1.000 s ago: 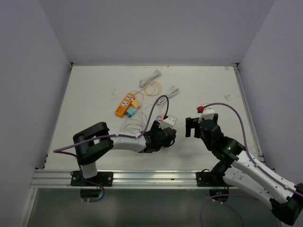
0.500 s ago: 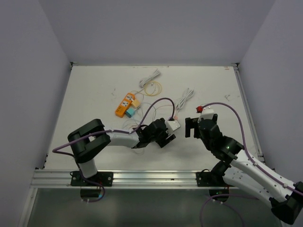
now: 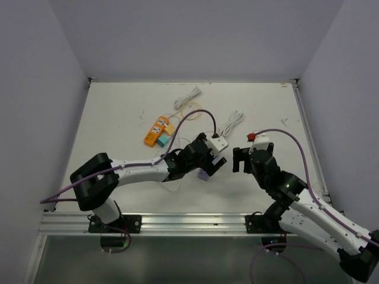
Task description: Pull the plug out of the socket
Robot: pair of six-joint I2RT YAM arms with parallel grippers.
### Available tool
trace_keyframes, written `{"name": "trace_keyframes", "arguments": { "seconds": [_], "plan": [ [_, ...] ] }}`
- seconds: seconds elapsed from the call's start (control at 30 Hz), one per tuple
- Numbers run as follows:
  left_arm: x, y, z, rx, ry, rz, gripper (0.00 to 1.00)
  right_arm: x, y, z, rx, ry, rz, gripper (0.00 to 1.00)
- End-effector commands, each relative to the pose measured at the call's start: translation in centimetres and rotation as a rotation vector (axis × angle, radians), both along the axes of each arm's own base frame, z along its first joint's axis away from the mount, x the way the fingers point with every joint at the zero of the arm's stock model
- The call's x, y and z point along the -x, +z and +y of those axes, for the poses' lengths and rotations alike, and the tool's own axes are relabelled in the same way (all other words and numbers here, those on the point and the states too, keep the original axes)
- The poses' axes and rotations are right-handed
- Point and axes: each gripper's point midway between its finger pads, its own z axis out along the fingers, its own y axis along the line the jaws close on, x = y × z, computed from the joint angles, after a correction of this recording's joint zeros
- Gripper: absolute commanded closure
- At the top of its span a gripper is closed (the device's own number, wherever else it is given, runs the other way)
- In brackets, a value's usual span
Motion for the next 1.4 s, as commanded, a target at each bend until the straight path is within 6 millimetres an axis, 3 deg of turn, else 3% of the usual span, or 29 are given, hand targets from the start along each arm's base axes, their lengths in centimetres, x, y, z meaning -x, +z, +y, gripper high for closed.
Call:
{"name": "trace_keyframes", "arguments": {
  "seconds": [0.0,0.17,0.2,0.33,0.37,0.47,0.7,0.83,1.0,1.1,1.27,1.37],
  "plan": [
    [-1.8,5.5,-0.1,0.101,0.125,-0.041,0.0,-0.3,2.1,-0.1,-0.019,-0.009,-0.043,0.01],
    [-2.7,8.7,1.1,0.174,0.261,-0.043,0.0,-0.2,2.1,-0.2,-0.008,-0.005,-0.039,0.01],
    [-2.6,9.7,1.5,0.209,0.29,-0.034,0.0,-0.2,2.1,-0.3,-0.006,-0.007,-0.042,0.01],
    [-0.7,10.3,2.7,0.309,0.487,0.0,0.03,-0.2,2.2,-0.4,-0.004,-0.012,-0.05,0.01],
    [2.0,9.1,2.1,0.254,0.466,0.017,0.07,-0.2,2.2,-0.5,0.001,-0.014,-0.053,0.01],
    [5.5,7.0,0.7,0.214,0.479,0.112,0.09,-0.4,2.3,-0.6,0.008,-0.02,-0.056,0.01],
    [7.9,4.0,-0.7,0.213,0.449,0.227,0.23,-0.3,2.6,-0.9,0.004,-0.03,-0.068,0.01],
    [8.0,3.5,-1.5,0.203,0.438,0.244,0.24,-0.3,2.6,-1.0,0.003,-0.035,-0.07,0.01],
    [7.7,1.4,-1.6,0.153,0.461,0.257,0.24,-0.3,2.7,-1.1,0.005,-0.038,-0.073,0.01],
    [6.6,-0.3,-0.3,0.114,0.535,0.255,0.23,-0.2,2.7,-1.2,0.005,-0.038,-0.073,0.01],
    [3.5,-0.4,1.2,0.131,0.583,0.148,0.18,-0.2,2.6,-1.0,-0.007,-0.034,-0.075,0.01],
    [2.1,-1.7,2.0,0.117,0.571,0.128,0.18,-0.2,2.7,-1.0,-0.007,-0.029,-0.079,0.01]
  ]
}}
